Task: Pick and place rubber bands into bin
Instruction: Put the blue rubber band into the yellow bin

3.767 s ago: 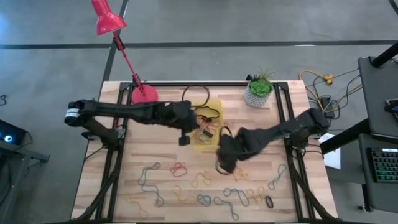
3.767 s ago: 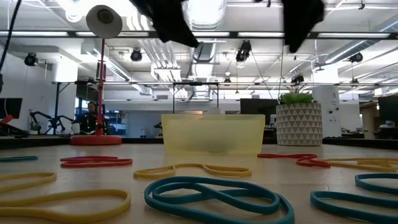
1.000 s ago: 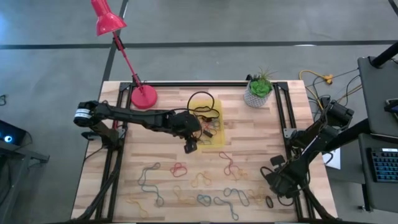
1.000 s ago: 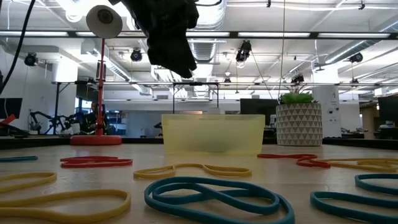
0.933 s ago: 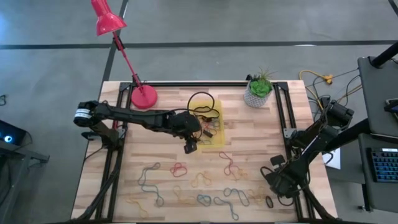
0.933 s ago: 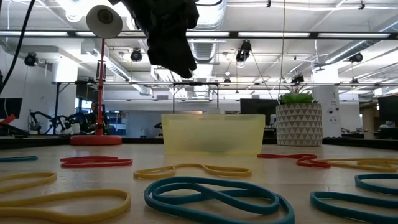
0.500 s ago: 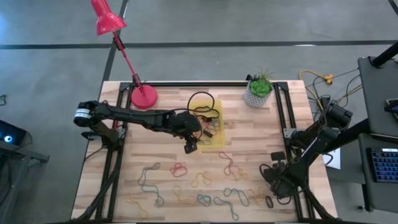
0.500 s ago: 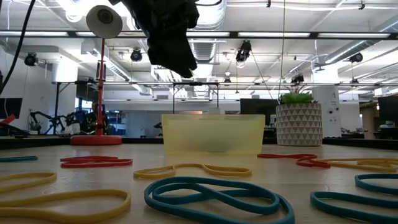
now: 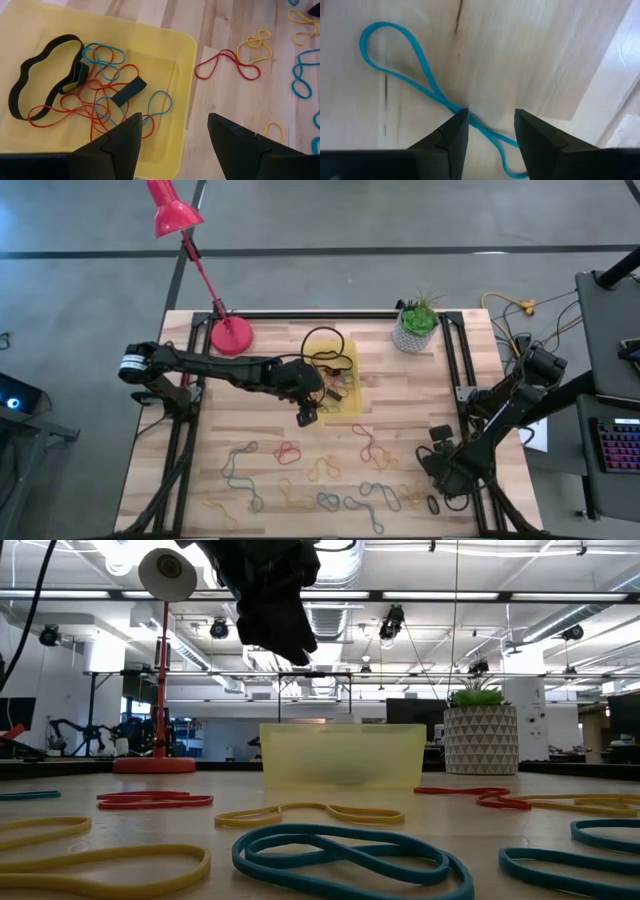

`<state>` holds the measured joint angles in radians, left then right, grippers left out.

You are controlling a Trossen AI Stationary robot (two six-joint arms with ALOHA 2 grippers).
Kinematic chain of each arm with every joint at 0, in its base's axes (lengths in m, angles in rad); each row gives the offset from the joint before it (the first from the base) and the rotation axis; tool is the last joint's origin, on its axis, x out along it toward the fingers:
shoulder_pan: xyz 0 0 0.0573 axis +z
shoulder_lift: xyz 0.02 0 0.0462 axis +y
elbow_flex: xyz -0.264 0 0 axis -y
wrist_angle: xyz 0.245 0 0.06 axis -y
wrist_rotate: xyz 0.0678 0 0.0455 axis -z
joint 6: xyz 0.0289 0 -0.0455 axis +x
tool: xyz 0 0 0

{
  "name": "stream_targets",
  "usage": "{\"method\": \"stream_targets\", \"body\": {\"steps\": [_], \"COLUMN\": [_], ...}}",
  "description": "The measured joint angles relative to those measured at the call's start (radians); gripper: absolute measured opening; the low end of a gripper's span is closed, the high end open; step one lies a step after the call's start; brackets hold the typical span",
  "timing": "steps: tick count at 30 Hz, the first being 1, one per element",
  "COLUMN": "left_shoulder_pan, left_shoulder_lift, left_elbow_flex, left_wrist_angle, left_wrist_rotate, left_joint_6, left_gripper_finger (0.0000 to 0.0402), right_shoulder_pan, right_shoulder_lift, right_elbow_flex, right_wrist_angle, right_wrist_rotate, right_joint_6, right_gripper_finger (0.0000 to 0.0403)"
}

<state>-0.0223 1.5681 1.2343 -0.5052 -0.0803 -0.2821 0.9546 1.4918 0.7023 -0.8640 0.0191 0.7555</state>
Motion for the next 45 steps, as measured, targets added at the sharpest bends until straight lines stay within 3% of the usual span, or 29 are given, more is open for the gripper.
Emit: {"method": "stream_targets", "body": {"steps": [7,13,21,33,45], "left_shoulder_pan": [0.000,0.000,0.000,0.000,0.000], "left_shoulder_lift": [0.000,0.000,0.000,0.000,0.000], "left_elbow_flex": [0.000,-0.001,-0.001,-0.002,-0.003], "left_wrist_angle": [0.000,0.005,0.009,0.008,0.008], "left_wrist_rotate": [0.000,0.000,0.000,0.000,0.000], "left_joint_6": [0.000,0.000,-0.002,-0.001,0.000], "left_gripper_finger": [0.0211,0.0211,0.0211,0.0211,0.0211], "right_shoulder_pan": [0.000,0.001,0.001,0.003,0.003], "right_shoulder_lift": [-0.004,-0.005,0.002,0.002,-0.002], "right_elbow_flex": [0.030,0.060,0.023,0.008,-0.032], "right_wrist_angle": [-0.037,-0.022,0.070,0.108,0.220], "right_wrist_rotate": [-0.129,-0.119,-0.012,-0.122,-0.094], "right_joint_6": [-0.002,0.004,-0.008,0.001,0.000], "right_gripper_finger": [0.0144,0.0147,0.0148,0.0141,0.0134]}}
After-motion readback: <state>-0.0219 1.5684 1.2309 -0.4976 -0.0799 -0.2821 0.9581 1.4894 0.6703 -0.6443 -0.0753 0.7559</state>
